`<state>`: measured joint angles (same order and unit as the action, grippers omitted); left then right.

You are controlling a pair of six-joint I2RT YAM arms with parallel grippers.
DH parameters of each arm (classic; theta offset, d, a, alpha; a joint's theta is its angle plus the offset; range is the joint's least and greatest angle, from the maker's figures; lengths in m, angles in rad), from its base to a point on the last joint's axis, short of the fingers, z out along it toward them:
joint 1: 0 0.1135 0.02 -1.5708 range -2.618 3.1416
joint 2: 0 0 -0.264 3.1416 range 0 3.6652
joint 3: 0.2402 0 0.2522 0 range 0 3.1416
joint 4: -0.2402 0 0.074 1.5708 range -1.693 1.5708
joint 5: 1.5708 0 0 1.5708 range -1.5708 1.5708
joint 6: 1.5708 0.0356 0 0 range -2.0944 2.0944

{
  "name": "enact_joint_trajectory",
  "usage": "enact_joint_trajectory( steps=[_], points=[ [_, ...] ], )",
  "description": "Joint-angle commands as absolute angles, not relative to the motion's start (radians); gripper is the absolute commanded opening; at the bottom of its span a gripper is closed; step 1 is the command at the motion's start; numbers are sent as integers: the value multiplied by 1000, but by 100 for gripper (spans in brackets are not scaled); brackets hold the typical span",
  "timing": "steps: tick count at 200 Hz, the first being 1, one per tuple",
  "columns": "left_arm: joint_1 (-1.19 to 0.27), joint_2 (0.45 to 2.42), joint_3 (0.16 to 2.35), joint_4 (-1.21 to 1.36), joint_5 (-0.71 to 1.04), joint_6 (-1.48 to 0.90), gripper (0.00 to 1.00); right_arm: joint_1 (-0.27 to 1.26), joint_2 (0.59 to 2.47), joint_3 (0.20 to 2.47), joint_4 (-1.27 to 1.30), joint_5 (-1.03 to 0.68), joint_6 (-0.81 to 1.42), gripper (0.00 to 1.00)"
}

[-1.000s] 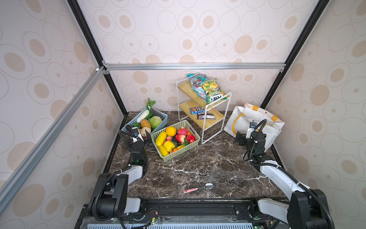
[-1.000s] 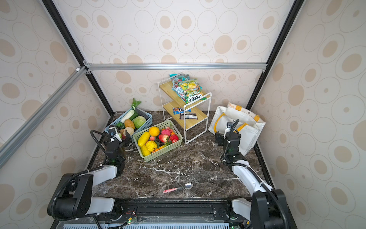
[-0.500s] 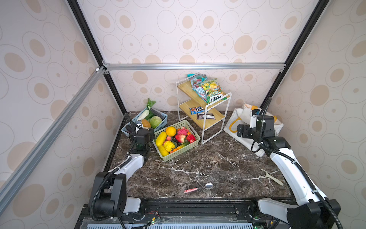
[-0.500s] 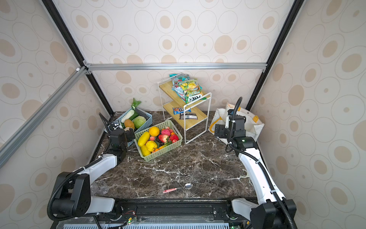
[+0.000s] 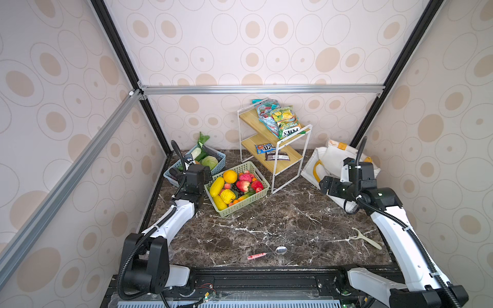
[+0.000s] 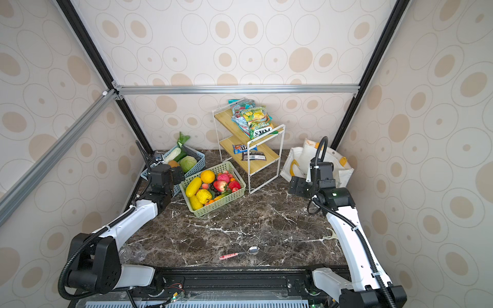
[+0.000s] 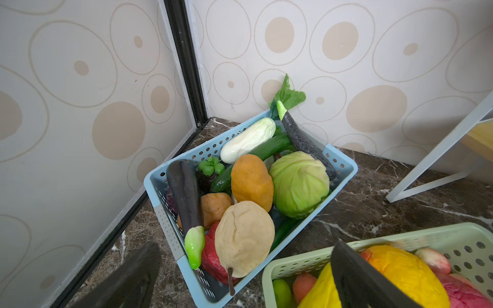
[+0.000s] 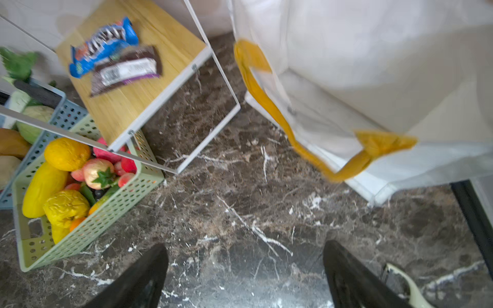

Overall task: Place the food into the grocery bag and tie it
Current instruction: 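Grasp the white tote's rim with the right gripper while the left arm advances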

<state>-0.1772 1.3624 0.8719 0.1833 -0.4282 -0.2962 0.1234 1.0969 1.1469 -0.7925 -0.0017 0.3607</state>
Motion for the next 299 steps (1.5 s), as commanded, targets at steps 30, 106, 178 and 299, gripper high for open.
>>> enact_joint_trajectory(
  steps=[30,106,178,299],
  points=[
    [-210,1319,924,129,-421,-330,99,129,1061,1114,-845,72,381,92],
    [-343,1260,842,84,-463,-466,97,98,1392,1490,-907,207,129,92],
    [-419,1246,818,74,-495,-487,97,18,1718,1769,-974,230,-30,91],
    [-431,1264,829,90,-518,-488,97,12,1824,1811,-994,163,-55,35]
  ],
)
